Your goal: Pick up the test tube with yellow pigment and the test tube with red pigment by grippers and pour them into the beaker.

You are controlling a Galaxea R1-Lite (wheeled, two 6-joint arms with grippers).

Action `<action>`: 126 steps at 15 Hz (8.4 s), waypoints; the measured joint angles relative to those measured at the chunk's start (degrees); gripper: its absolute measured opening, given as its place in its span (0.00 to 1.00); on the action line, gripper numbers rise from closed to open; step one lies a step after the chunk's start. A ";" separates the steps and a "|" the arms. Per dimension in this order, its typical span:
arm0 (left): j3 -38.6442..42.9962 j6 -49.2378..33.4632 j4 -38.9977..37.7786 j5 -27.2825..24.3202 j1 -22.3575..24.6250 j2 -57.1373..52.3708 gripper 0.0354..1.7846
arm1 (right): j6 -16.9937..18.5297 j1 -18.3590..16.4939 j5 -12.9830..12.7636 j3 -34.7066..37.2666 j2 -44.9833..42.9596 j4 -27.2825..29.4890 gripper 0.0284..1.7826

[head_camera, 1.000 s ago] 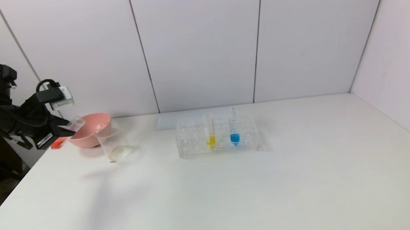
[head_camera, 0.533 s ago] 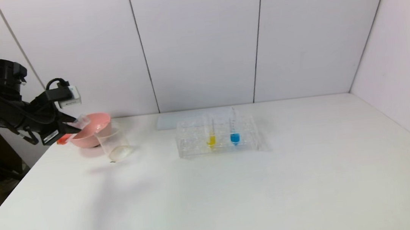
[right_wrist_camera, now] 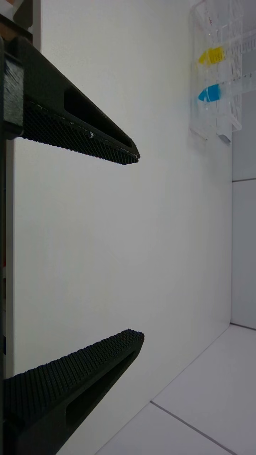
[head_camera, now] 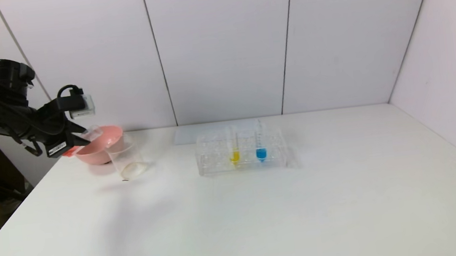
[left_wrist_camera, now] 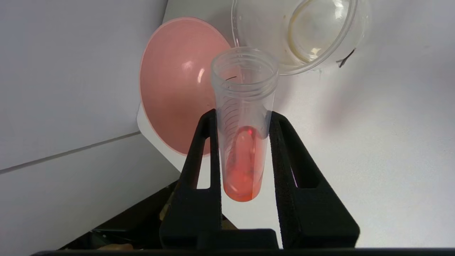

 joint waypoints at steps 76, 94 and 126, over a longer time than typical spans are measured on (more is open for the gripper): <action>-16.01 18.33 12.68 32.22 -11.20 7.67 0.23 | 0.00 0.00 0.00 0.00 0.00 0.00 0.95; -15.35 18.75 13.37 30.87 -9.67 4.69 0.23 | 0.00 0.00 0.00 0.00 0.00 0.00 0.95; 6.58 -64.96 -30.42 7.81 0.09 -8.66 0.23 | 0.00 0.00 0.00 0.00 0.00 0.00 0.95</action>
